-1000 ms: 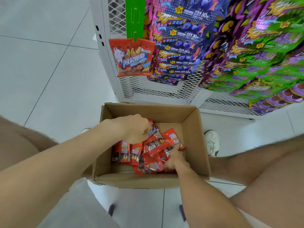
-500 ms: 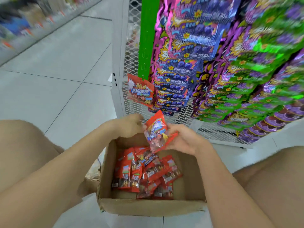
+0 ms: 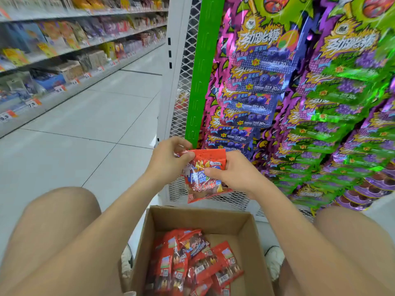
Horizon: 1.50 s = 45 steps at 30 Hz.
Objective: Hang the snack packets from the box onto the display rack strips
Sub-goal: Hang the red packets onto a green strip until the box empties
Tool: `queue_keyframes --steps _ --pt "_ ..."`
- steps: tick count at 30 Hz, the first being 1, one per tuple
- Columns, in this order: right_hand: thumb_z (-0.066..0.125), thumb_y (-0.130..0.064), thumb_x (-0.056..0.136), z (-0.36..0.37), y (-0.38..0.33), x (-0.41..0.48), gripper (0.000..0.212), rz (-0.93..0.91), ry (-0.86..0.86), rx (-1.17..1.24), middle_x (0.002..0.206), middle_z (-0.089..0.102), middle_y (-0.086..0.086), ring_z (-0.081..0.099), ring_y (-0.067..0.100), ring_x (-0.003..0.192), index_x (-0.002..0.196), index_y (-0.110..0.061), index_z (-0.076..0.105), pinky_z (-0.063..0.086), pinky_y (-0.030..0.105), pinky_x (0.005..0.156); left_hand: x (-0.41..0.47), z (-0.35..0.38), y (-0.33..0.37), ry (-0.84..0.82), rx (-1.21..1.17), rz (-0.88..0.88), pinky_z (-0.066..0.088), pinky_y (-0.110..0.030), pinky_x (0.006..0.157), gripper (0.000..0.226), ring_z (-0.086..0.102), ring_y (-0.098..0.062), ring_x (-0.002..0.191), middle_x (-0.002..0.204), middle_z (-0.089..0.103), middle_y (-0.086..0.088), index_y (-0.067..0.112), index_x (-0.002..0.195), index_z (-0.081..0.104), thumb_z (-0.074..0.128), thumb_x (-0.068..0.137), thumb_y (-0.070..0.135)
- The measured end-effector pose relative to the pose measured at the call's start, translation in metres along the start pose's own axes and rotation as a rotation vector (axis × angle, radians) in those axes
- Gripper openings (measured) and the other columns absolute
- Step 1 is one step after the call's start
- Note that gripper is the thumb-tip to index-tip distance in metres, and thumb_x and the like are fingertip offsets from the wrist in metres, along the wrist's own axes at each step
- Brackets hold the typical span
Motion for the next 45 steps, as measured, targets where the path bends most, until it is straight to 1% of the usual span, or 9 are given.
queue_keyframes --steps 6,12,17,22,28,32,37,42,45 --pt "0.075 -0.032 0.094 -0.01 -0.002 0.021 0.013 -0.049 0.072 -0.307 0.064 0.065 -0.001 0.055 0.017 0.058 0.082 -0.027 0.071 0.047 0.033 0.06 0.039 0.014 0.007 0.041 0.057 -0.05 0.051 -0.047 0.109 0.064 0.053 -0.02 0.132 0.143 0.055 0.006 0.023 0.15 0.042 0.061 0.09 0.007" --pt "0.071 -0.039 0.096 -0.002 0.001 0.031 0.016 -0.04 0.295 -0.174 0.073 0.069 -0.004 0.061 0.016 0.066 0.088 -0.025 0.07 0.049 0.036 0.065 0.054 0.019 0.014 0.018 -0.074 -0.147 0.055 -0.047 0.093 0.023 0.07 -0.028 0.107 0.113 0.074 -0.009 0.014 0.118 0.065 0.055 0.099 0.022" --pt "0.069 -0.035 0.098 -0.003 -0.011 0.029 0.018 0.038 0.285 0.139 0.079 0.067 0.016 0.057 0.017 0.068 0.093 -0.018 0.073 0.057 0.044 0.069 0.032 0.01 0.021 -0.036 -0.106 -0.134 0.05 -0.032 0.082 0.03 0.069 -0.013 0.095 0.105 0.077 0.002 0.021 0.106 0.073 0.053 0.105 0.043" --pt "0.067 -0.039 0.1 0.006 -0.02 0.02 0.033 0.073 0.257 0.22 0.071 0.057 -0.006 0.05 0.011 0.067 0.086 -0.01 0.073 0.042 0.03 0.066 0.015 0.002 0.027 -0.061 -0.116 -0.147 0.054 -0.033 0.089 0.036 0.075 -0.015 0.097 0.097 0.081 0.005 0.023 0.098 0.075 0.056 0.102 0.053" --pt "0.071 -0.05 0.091 0.017 -0.024 0.024 0.048 0.151 0.304 0.291 0.111 0.07 0.025 0.066 0.042 0.095 0.105 -0.003 0.072 0.054 0.058 0.092 0.012 -0.002 0.019 -0.14 -0.144 -0.201 0.054 -0.044 0.103 0.051 0.075 -0.015 0.105 0.11 0.081 0.006 0.026 0.119 0.073 0.059 0.094 0.069" --pt "0.073 -0.039 0.088 0.021 -0.023 0.026 0.044 0.148 0.279 0.306 0.078 0.061 0.009 0.054 0.017 0.07 0.092 0.005 0.067 0.041 0.036 0.071 0.014 -0.005 0.015 -0.194 -0.148 -0.207 0.055 -0.047 0.105 0.048 0.079 -0.017 0.097 0.101 0.082 0.004 0.026 0.116 0.073 0.056 0.099 0.067" --pt "0.073 -0.031 0.085 0.025 -0.018 0.026 0.038 0.135 0.308 0.144 0.056 0.05 -0.002 0.045 0.015 0.056 0.057 -0.011 0.058 0.035 0.032 0.06 0.015 -0.005 0.015 -0.163 -0.146 -0.202 0.059 -0.038 0.088 0.042 0.079 -0.016 0.087 0.092 0.08 0.009 0.027 0.116 0.07 0.055 0.101 0.063" --pt "0.072 -0.034 0.089 0.027 -0.011 0.024 0.042 0.139 0.252 0.016 0.052 0.049 -0.006 0.046 0.016 0.053 0.054 -0.021 0.054 0.036 0.032 0.058 0.012 -0.007 0.016 -0.138 -0.119 -0.206 0.052 -0.05 0.107 0.058 0.071 -0.026 0.11 0.113 0.07 0.006 0.024 0.134 0.066 0.053 0.099 0.069" --pt "0.073 -0.034 0.09 0.027 -0.012 0.021 0.045 0.142 0.228 0.049 0.048 0.046 -0.012 0.045 0.014 0.051 0.049 -0.023 0.057 0.044 0.034 0.061 0.01 -0.006 0.017 -0.141 -0.101 -0.18 0.053 -0.041 0.1 0.058 0.069 -0.02 0.106 0.107 0.07 0.008 0.019 0.135 0.067 0.05 0.102 0.064"
Point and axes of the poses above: each hand's wrist, its own x-axis towards the middle knuckle, its own z-axis out of the palm, y = z × x, the point moved 1 cm from there along x, towards the middle knuckle
